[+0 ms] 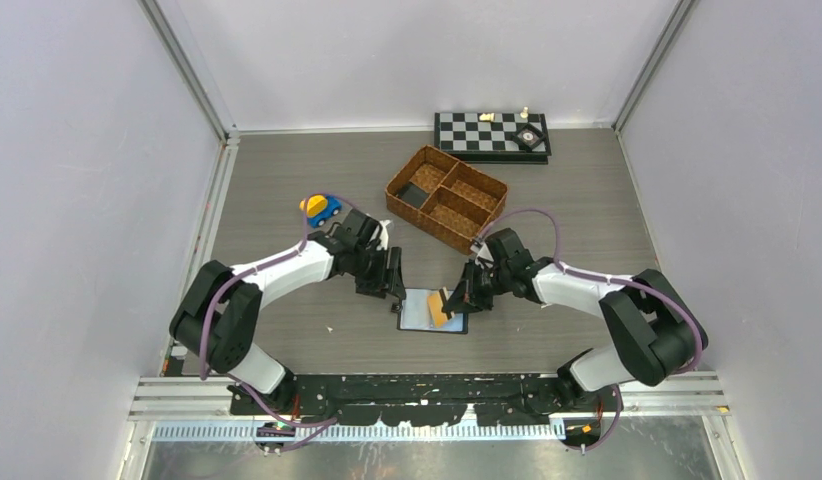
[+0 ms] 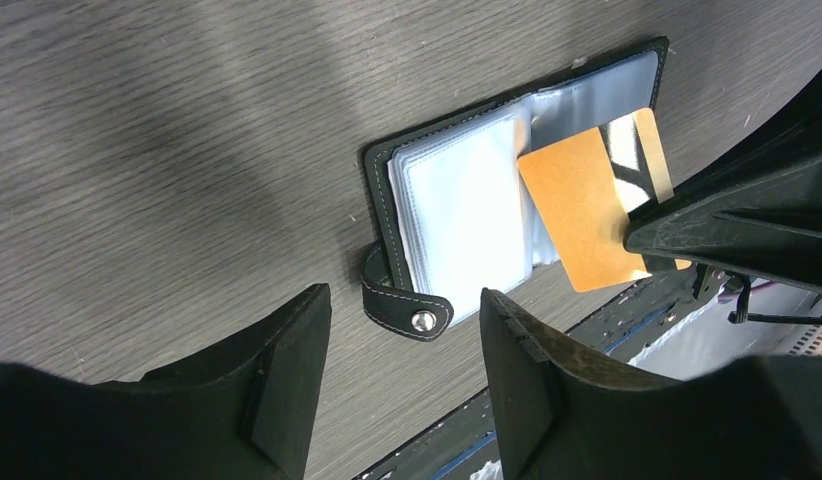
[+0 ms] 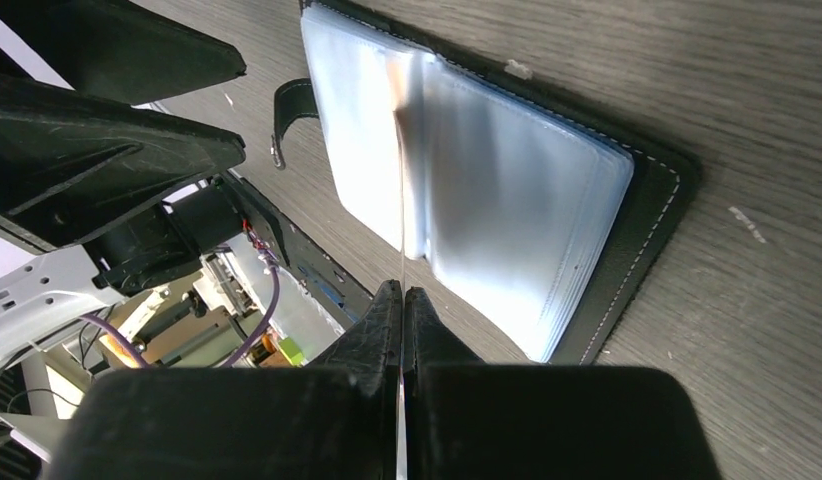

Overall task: Put the credit cards into the card holder
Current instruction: Insert the credit card into the card holder.

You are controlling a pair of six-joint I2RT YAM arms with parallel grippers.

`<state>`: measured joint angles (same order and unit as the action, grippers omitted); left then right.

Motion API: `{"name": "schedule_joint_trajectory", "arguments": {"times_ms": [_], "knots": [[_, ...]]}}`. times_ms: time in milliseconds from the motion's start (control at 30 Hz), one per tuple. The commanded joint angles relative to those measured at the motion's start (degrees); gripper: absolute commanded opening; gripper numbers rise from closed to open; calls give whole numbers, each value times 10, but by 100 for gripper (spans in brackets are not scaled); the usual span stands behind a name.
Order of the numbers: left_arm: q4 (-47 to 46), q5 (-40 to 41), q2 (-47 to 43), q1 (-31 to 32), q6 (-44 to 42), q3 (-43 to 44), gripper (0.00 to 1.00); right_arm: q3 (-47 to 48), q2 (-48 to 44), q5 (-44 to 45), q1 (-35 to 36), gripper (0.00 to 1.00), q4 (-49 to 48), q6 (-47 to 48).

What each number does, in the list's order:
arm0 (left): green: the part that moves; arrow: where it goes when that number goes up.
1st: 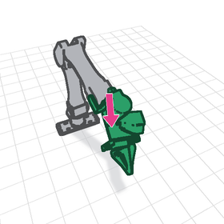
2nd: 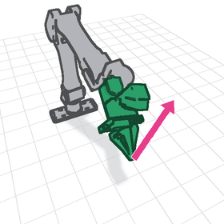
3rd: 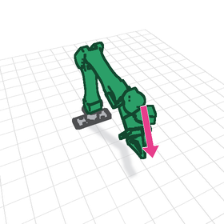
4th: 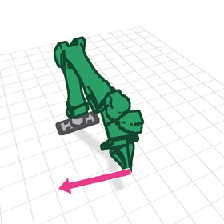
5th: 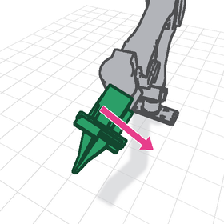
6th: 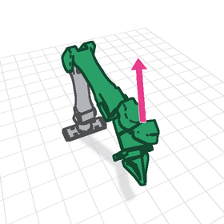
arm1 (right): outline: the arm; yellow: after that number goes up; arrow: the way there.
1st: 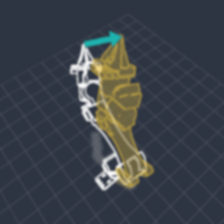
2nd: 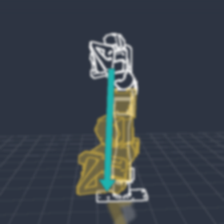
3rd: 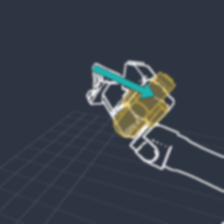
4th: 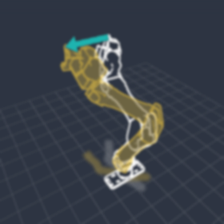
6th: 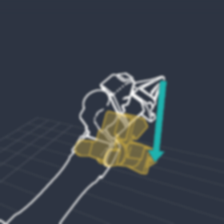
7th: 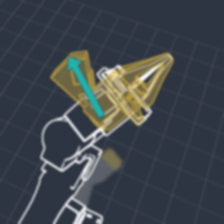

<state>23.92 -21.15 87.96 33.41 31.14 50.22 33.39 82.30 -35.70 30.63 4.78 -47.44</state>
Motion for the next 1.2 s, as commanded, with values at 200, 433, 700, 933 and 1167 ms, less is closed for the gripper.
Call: {"name": "schedule_joint_trajectory", "arguments": {"times_ms": [200, 433, 700, 933, 1167], "knots": [[4, 16, 23, 11, -11, 12, 52, -11, 29, -3, 1, 1, -32, 10], [4, 7, 39, 12, -13, 11, 39, -12, 53, 11, 2, 0, -68, 13], [4, 8, 48, 13, -15, 4, 28, -15, 81, 26, 12, 1, -118, 3], [4, 10, 59, 12, -16, 4, 18, -12, 94, 42, 16, 0, -133, 4], [4, 7, 64, 13, -15, 6, 9, -11, 123, 54, 24, 0, -156, 6]]}}
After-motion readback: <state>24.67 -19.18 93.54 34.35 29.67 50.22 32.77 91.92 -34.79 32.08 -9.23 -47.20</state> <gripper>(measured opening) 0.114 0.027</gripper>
